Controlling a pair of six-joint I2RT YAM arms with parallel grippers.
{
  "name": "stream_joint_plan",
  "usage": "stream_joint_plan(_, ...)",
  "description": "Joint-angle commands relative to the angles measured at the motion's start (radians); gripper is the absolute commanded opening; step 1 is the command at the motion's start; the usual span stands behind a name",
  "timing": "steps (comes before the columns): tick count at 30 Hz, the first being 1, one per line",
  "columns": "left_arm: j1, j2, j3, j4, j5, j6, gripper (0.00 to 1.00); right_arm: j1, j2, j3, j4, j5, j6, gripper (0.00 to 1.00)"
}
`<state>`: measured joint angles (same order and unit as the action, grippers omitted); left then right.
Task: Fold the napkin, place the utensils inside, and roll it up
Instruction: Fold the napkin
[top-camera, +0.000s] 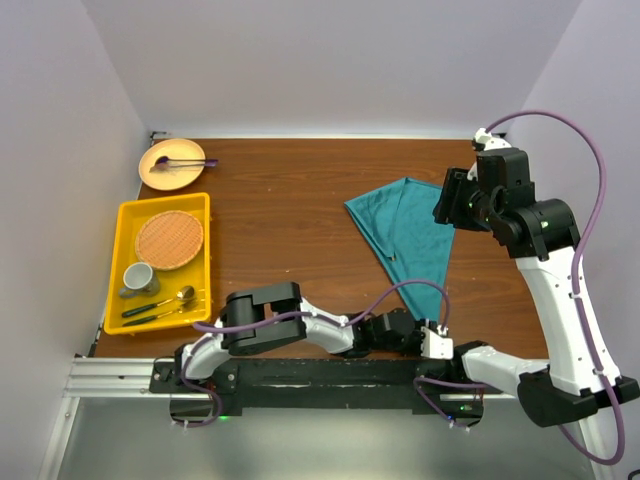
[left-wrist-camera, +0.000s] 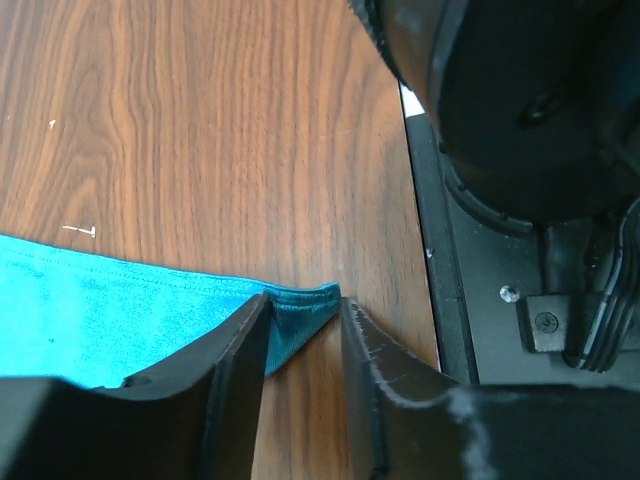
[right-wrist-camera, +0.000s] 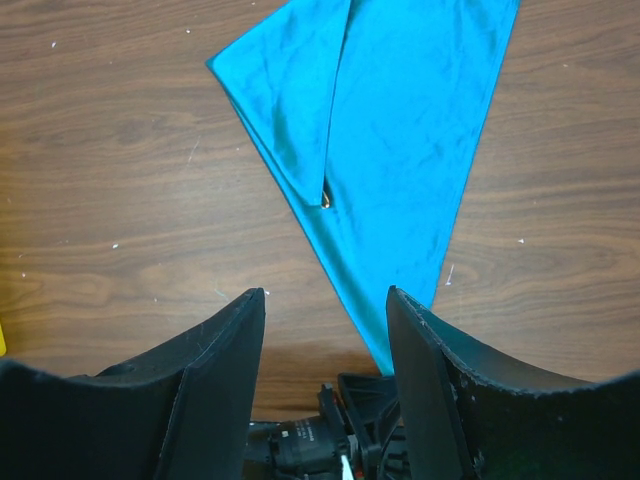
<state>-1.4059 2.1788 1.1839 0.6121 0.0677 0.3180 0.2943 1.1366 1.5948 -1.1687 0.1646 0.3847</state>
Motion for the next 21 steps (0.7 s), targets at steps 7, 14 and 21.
stream_joint_plan(7,0.002,-0.043,-0.009,0.083,-0.098,-0.045,0.13,-0.003,-0.029,-0.004,0.006,-0.014,-0.001,0.56)
stream_joint_plan(14,0.085,-0.155,-0.030,0.084,-0.016,-0.279,0.07,-0.001,-0.040,0.001,0.046,-0.014,0.017,0.55)
stream_joint_plan(21,0.307,-0.185,0.006,0.081,0.229,-0.680,0.05,-0.001,-0.026,0.013,0.076,-0.016,0.026,0.55)
